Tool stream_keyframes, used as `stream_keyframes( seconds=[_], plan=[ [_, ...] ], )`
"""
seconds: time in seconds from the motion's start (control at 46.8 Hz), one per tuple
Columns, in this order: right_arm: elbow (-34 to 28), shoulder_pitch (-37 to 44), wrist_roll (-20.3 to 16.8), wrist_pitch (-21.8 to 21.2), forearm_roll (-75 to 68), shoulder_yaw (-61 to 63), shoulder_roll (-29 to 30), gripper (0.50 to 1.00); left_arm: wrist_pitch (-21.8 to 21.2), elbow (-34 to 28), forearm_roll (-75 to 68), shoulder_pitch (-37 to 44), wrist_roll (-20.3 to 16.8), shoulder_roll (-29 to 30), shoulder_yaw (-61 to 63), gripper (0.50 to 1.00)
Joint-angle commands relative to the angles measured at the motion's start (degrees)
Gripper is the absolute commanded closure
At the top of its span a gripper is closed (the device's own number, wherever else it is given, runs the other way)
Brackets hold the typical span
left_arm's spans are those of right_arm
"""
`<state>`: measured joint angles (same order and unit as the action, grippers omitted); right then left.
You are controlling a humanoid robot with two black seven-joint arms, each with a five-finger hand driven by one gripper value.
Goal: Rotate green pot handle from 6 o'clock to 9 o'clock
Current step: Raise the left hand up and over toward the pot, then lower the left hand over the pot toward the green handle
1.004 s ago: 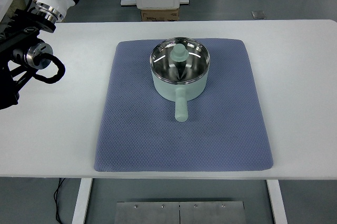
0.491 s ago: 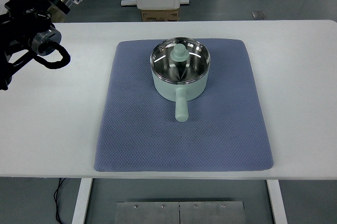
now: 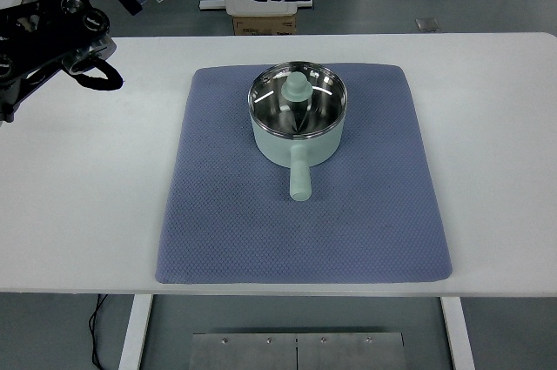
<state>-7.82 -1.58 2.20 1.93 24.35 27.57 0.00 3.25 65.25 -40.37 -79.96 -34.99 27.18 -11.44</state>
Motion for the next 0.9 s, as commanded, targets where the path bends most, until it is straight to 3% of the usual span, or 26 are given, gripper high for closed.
stream_keyframes(
  seconds=[0.0, 0.214, 0.363, 0.513, 0.876],
  plan=[
    [0.0, 0.0, 0.0, 0.0, 0.0, 0.0, 0.0, 0.500, 0.1, 1.9, -3.9, -0.3, 0.0, 0.0, 0.0, 0.500],
    [0.0, 0.0, 0.0, 0.0, 0.0, 0.0, 0.0, 0.500, 0.5, 5.9, -13.8, -0.5, 0.0, -0.1, 0.2, 0.500],
    [0.0, 0.0, 0.0, 0.0, 0.0, -0.1, 0.0, 0.500, 3.7, 6.6, -21.4, -0.8, 0.0, -0.2, 2.0, 0.500],
    [0.0, 0.0, 0.0, 0.0, 0.0, 0.0, 0.0, 0.500, 5.6, 6.9, -24.2, -4.8, 0.0, -0.1, 8.9, 0.500],
    [0.0, 0.0, 0.0, 0.0, 0.0, 0.0, 0.0, 0.500, 5.6, 10.2, -25.4, -14.5, 0.0, -0.2, 22.2, 0.500]
  ],
)
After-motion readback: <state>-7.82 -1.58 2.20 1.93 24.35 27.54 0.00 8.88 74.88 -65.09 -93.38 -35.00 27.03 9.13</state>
